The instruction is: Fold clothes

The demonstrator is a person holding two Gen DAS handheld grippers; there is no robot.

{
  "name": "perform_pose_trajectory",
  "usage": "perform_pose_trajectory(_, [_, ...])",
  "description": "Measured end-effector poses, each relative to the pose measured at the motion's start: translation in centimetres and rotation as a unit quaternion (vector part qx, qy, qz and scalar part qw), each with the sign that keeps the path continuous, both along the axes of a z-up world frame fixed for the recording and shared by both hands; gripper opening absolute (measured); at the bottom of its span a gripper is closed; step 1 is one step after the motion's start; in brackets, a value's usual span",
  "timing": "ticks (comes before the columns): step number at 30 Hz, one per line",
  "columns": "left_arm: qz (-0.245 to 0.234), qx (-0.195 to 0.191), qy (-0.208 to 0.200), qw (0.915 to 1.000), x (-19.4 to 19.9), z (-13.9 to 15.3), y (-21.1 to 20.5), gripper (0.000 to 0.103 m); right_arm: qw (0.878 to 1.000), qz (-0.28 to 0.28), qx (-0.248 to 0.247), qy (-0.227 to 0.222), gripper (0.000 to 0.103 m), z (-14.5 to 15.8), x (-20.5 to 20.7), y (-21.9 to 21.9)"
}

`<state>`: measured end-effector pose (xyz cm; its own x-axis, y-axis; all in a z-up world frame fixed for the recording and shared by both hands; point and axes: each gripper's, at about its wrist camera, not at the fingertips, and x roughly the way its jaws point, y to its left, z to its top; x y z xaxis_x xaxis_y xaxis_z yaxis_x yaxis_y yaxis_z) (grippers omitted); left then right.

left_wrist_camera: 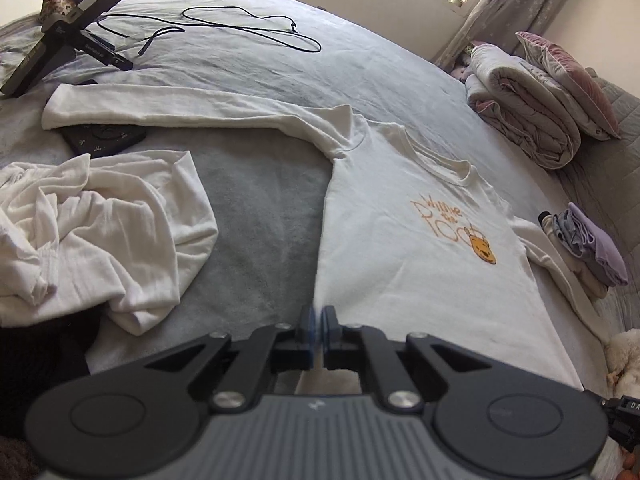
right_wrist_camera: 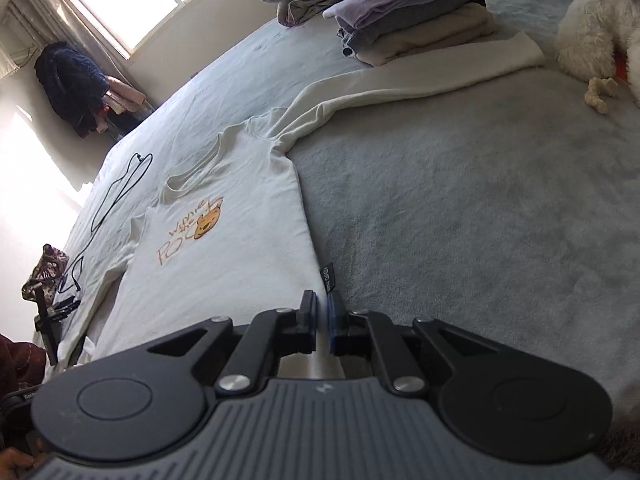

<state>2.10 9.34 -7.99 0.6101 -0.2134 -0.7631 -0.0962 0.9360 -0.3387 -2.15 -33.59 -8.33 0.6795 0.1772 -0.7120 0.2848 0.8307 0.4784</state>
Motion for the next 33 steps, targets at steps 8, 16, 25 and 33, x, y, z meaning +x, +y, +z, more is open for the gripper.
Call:
perform_pose_trajectory(8, [-0.028,-0.032,0.045,0.9981,-0.7,-2.1,1.4,0.032,0.998,-0.002,0.053,0.028,0.024,-2.9,-1.1,-1.4])
perform_pose_trajectory(16, [-0.112,-0.004,0.075,0.9908,-2.2,-2.0,0.0,0.03,0.997,0.067,0.014,0.044,0.023,-2.3,-2.2,1.0])
perform_pose_trajectory(25, [-0.113,-0.037,0.08,0.9896,-3.2,-0.8,1.3,0.004,0.997,0.072,0.009,0.037,0.006,0.2,-2.9,0.3])
perform_pose_trajectory(33, [-0.137,-0.025,0.097,0.9855,-3.3,-1.8,0.5,0.034,0.994,0.085,0.0,0.074,0.039,-1.6,-2.5,1.0])
